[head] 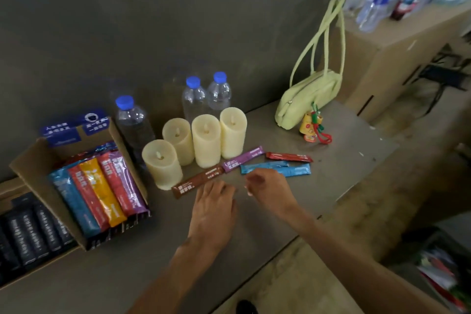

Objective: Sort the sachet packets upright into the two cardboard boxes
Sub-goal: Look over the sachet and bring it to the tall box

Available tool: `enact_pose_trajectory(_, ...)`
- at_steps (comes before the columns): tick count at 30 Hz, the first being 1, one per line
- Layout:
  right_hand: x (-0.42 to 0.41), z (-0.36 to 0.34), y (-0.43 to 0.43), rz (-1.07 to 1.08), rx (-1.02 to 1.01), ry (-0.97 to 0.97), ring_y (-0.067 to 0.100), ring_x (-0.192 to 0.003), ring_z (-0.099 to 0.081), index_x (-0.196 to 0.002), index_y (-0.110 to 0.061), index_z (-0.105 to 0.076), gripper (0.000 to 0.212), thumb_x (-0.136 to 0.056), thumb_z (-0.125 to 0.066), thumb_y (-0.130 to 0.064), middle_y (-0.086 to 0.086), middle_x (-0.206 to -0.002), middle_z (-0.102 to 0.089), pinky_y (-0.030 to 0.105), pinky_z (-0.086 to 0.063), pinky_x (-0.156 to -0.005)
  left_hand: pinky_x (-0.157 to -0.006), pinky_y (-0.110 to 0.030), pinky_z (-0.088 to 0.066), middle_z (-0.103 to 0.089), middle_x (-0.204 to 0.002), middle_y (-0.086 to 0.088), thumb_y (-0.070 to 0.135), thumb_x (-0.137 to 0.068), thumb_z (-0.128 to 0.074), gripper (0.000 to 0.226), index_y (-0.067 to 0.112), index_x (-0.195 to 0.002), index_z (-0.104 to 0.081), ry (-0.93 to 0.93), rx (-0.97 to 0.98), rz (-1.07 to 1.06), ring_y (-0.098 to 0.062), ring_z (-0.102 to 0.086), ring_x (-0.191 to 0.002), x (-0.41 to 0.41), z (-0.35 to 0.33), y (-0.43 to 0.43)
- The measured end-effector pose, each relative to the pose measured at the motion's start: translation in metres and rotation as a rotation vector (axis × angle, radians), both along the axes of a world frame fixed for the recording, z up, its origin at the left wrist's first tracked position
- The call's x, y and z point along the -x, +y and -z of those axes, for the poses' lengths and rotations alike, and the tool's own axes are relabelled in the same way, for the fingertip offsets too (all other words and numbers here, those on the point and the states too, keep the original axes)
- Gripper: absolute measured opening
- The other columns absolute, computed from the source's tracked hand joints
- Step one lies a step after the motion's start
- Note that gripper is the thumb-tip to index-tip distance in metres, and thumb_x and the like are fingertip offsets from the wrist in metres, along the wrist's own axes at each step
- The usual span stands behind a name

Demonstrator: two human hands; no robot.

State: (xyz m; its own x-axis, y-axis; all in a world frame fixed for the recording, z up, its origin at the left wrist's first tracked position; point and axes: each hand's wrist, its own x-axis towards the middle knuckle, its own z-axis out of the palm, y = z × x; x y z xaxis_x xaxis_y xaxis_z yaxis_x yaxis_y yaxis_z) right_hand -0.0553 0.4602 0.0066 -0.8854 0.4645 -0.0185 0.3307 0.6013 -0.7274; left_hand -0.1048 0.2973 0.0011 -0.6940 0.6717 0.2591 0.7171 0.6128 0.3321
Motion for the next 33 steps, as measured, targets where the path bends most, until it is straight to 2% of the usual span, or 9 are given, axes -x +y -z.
enact_pose_trajectory(4,-0.022,0.007,0.034,0.098,0.038,-0.048,0.008,-0.066,-0.061,-0.081,-0.010,-0.074,0.011,-0.086,-0.067,-0.004,-0.003,-0.072,-0.070,0.016,-0.043,-0.064,-0.092,-0.040,-0.046,-0.063,-0.104,-0.003,0.021,-0.084,-0.063,0.020,0.019,-0.103,-0.069,-0.071,0.057,0.065,-0.025,-0.059,-0.103,-0.003,0.006,0.040)
enact_pose_trajectory(7,-0.036,0.008,0.055,0.137,0.031,-0.109,0.006,-0.070,-0.064,-0.080,-0.020,-0.070,0.016,-0.089,-0.065,-0.007,-0.009,-0.070,-0.067,0.007,-0.042,-0.063,-0.093,-0.036,-0.041,-0.058,-0.104,0.000,0.021,-0.090,-0.055,0.017,0.022,-0.104,-0.065,-0.102,0.093,0.097,-0.023,-0.055,-0.105,-0.001,0.013,0.064)
enact_pose_trajectory(10,-0.048,0.013,0.071,0.177,0.000,-0.158,0.008,-0.074,-0.066,-0.074,-0.028,-0.063,0.028,-0.092,-0.059,-0.007,-0.009,-0.078,-0.067,0.011,-0.046,-0.065,-0.098,-0.035,-0.040,-0.058,-0.113,0.001,0.026,-0.097,-0.049,0.021,0.022,-0.114,-0.061,-0.147,0.138,0.092,-0.020,-0.055,-0.109,0.001,0.018,0.089)
enact_pose_trajectory(13,-0.059,0.018,0.084,0.211,-0.017,-0.239,0.009,-0.076,-0.067,-0.079,-0.023,-0.065,0.026,-0.096,-0.054,-0.007,-0.006,-0.083,-0.068,0.019,-0.053,-0.071,-0.102,-0.038,-0.040,-0.059,-0.124,-0.003,0.031,-0.098,-0.051,0.030,0.021,-0.126,-0.055,-0.178,0.167,0.038,-0.022,-0.054,-0.115,0.002,0.022,0.115)
enact_pose_trajectory(17,-0.065,0.022,0.098,0.236,-0.068,-0.249,0.011,-0.081,-0.065,-0.086,-0.020,-0.068,0.019,-0.095,-0.055,-0.009,-0.005,-0.086,-0.069,0.018,-0.046,-0.070,-0.101,-0.039,-0.043,-0.054,-0.127,-0.007,0.029,-0.099,-0.051,0.041,0.022,-0.139,-0.048,-0.171,0.207,-0.015,-0.025,-0.053,-0.115,0.006,0.032,0.138)
enact_pose_trajectory(21,-0.061,0.014,0.109,0.207,-0.161,-0.241,0.022,-0.098,-0.066,-0.113,-0.016,-0.068,0.024,-0.095,-0.054,-0.011,0.003,-0.110,-0.069,0.033,-0.055,-0.084,-0.100,-0.039,-0.045,-0.053,-0.118,-0.003,0.023,-0.093,-0.063,0.034,0.022,-0.127,-0.057,-0.146,0.195,-0.027,-0.020,-0.053,-0.109,0.002,0.033,0.140)
enact_pose_trajectory(25,-0.059,0.010,0.116,0.055,-0.332,-0.310,0.022,-0.118,-0.058,-0.141,-0.020,-0.048,0.048,-0.095,-0.060,-0.015,0.000,-0.144,-0.043,0.032,-0.052,-0.092,-0.096,-0.033,-0.046,-0.062,-0.103,0.003,0.020,-0.092,-0.064,0.008,0.025,-0.098,-0.063,-0.239,0.055,-0.005,-0.014,-0.056,-0.101,-0.007,0.028,0.128)
enact_pose_trajectory(30,-0.050,0.006,0.111,-0.123,-0.324,-0.359,0.013,-0.101,-0.061,-0.119,-0.028,-0.064,0.023,-0.096,-0.061,-0.028,-0.009,-0.113,-0.062,0.026,-0.048,-0.080,-0.082,-0.025,-0.053,-0.067,-0.098,0.011,0.020,-0.092,-0.064,0.009,0.029,-0.092,-0.061,-0.453,-0.151,0.034,-0.007,-0.063,-0.092,-0.006,0.002,0.106)
enact_pose_trajectory(33,-0.040,0.002,0.091,-0.158,-0.318,-0.266,0.006,-0.087,-0.057,-0.110,-0.028,-0.065,0.015,-0.097,-0.059,-0.031,-0.016,-0.097,-0.056,0.019,-0.039,-0.068,-0.075,-0.011,-0.048,-0.067,-0.096,0.015,0.017,-0.092,-0.065,0.016,0.030,-0.100,-0.062,-0.471,-0.291,-0.010,0.001,-0.063,-0.088,0.005,-0.020,0.081)
